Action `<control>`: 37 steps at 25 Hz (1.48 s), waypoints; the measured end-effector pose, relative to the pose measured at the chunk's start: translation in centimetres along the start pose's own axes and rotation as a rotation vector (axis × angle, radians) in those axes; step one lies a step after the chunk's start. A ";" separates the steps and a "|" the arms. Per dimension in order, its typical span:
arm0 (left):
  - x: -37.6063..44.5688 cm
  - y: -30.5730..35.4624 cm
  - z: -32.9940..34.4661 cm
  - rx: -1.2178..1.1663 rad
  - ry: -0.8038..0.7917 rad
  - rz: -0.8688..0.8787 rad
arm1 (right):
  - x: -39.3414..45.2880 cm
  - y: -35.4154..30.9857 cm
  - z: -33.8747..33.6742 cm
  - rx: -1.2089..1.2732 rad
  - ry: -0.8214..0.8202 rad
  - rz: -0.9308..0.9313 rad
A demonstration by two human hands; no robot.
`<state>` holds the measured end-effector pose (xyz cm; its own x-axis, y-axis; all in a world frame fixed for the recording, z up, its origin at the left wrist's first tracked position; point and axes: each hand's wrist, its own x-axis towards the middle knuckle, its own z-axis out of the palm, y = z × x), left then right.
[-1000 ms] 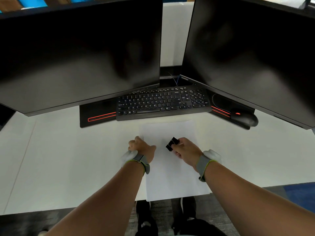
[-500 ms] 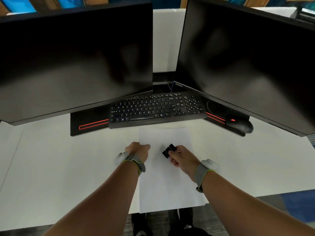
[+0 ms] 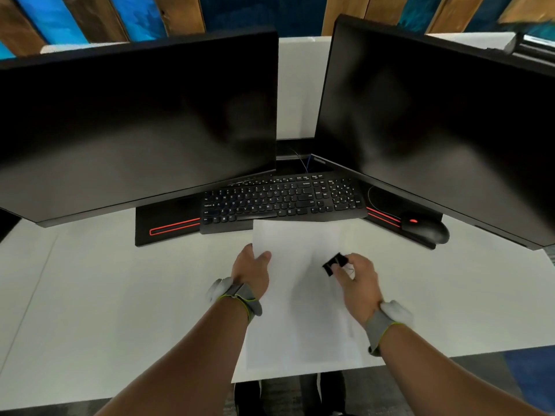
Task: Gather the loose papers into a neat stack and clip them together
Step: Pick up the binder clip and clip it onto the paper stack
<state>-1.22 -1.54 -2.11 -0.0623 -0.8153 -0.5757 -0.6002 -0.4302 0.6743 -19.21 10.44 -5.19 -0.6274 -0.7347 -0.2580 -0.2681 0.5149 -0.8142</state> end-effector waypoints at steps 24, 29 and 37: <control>-7.3 7.2 -7.9 -0.036 0.243 0.750 | -2.9 -10.9 -7.0 0.143 -0.080 -0.439; -7.1 7.5 -7.8 -0.007 0.259 0.739 | -2.9 -12.4 -7.7 0.140 -0.040 -0.441; -6.4 7.6 -8.1 -0.011 0.155 0.735 | -2.6 -16.4 -9.1 0.128 0.199 -0.509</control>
<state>1.08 -2.74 10.44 -0.3307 -0.9389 0.0959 -0.4389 0.2430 0.8651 -19.77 7.92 13.57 -0.5711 -0.7729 0.2766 -0.4901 0.0508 -0.8702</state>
